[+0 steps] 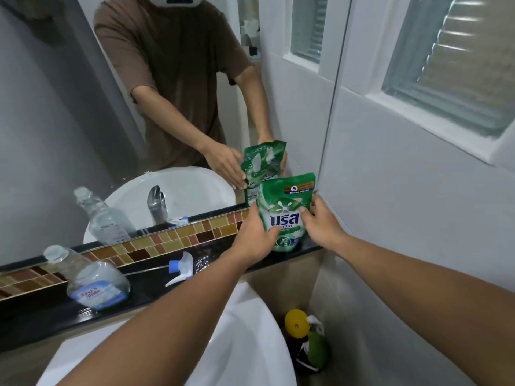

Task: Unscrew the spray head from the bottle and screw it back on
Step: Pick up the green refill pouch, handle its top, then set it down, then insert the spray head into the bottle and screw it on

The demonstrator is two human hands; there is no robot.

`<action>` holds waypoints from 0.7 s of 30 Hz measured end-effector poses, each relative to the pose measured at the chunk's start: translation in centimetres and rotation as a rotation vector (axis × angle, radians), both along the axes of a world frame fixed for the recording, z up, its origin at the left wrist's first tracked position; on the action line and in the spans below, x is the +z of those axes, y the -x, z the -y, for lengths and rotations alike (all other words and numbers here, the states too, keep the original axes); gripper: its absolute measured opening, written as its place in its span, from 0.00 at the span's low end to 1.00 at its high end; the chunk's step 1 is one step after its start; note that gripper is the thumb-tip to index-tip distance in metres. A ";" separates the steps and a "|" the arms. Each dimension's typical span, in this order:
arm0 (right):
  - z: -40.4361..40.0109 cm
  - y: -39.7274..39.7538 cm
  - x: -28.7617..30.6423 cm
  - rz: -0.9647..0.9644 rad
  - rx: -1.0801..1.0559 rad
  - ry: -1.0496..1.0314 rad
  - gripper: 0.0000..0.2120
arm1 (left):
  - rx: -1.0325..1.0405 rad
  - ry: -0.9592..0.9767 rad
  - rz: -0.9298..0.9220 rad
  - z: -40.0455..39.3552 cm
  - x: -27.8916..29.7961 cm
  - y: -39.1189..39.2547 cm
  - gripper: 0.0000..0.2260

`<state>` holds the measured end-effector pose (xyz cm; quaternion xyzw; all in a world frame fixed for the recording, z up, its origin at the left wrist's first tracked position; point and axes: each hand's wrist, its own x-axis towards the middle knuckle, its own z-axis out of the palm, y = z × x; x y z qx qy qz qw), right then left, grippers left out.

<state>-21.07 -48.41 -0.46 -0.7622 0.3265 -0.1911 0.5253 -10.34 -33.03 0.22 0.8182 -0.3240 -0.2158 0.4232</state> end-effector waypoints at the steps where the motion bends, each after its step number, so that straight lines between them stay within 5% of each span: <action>1: 0.1 0.0 -0.1 -0.002 0.005 -0.021 0.13 | 0.003 -0.001 0.002 0.0 -0.1 -0.1 0.33; 8: -0.7 0.6 -1.4 -0.140 -0.066 -0.016 0.24 | 0.058 -0.136 -0.034 -3.2 -2.0 -1.1 0.39; 21: -11.0 -0.1 -6.2 -0.681 0.062 0.184 0.23 | 0.146 -0.480 0.060 -20.5 -6.5 -4.9 0.25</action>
